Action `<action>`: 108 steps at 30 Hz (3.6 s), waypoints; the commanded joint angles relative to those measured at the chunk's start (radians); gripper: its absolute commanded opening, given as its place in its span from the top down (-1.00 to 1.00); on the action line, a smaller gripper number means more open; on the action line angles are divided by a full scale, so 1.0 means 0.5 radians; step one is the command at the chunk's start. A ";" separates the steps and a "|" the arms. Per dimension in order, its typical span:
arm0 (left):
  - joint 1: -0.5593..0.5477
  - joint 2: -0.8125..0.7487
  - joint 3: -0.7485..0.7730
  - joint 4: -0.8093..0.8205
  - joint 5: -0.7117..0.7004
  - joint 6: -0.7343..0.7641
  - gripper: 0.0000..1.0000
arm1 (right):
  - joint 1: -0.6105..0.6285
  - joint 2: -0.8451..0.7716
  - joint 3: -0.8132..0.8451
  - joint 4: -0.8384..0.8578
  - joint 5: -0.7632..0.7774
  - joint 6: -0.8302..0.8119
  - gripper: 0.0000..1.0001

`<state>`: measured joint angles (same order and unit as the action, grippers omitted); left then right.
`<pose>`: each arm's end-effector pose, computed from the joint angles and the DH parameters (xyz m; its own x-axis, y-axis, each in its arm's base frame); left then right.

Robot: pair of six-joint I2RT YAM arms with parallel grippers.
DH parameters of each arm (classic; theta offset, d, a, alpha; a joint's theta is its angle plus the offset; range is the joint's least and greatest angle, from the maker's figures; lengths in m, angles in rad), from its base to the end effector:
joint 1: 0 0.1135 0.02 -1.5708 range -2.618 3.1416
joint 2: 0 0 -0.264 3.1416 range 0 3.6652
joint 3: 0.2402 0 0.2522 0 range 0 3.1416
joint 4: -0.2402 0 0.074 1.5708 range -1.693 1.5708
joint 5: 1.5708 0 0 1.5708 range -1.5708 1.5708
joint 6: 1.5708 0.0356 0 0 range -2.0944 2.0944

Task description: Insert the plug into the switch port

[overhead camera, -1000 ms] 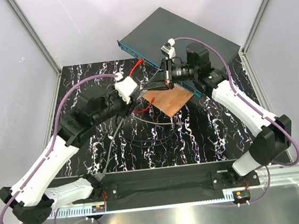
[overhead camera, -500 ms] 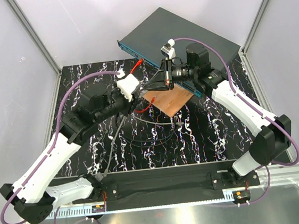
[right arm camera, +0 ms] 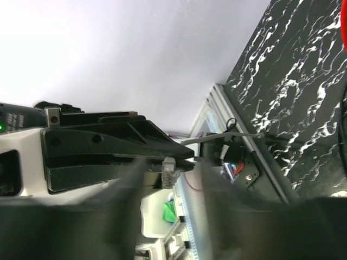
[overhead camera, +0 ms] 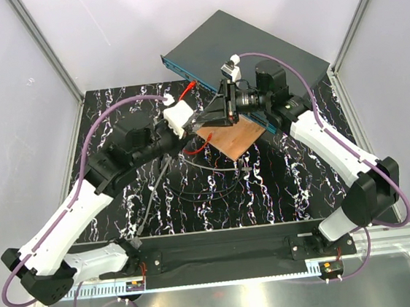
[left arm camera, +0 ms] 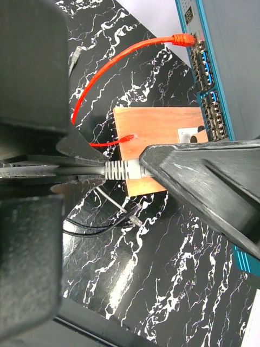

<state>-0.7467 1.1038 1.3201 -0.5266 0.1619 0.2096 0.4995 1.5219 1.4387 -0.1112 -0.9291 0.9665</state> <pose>0.1660 -0.1614 0.4271 -0.0563 0.3319 -0.9416 0.8125 0.5633 0.1500 0.2933 0.1925 0.3982 -0.9000 0.0700 -0.4301 -0.4154 0.1608 0.8953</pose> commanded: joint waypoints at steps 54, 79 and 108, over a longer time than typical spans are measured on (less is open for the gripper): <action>-0.445 1.133 0.869 -0.128 -0.538 -0.432 1.00 | -1.487 -0.752 -0.840 -0.020 0.122 -0.243 -0.95; -0.433 1.262 1.047 -0.211 -0.591 -0.336 1.00 | -1.484 -0.706 -0.923 0.161 0.109 -0.135 -0.40; -0.369 1.520 1.443 -0.125 -0.410 -0.573 1.00 | -1.389 -0.715 -1.024 0.290 0.128 -0.101 1.00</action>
<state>-0.9375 1.8366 1.9636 -0.7704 -0.0624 -0.0540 -0.2432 1.1736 0.9340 -0.0475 -0.8562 0.9318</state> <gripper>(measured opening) 0.076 0.589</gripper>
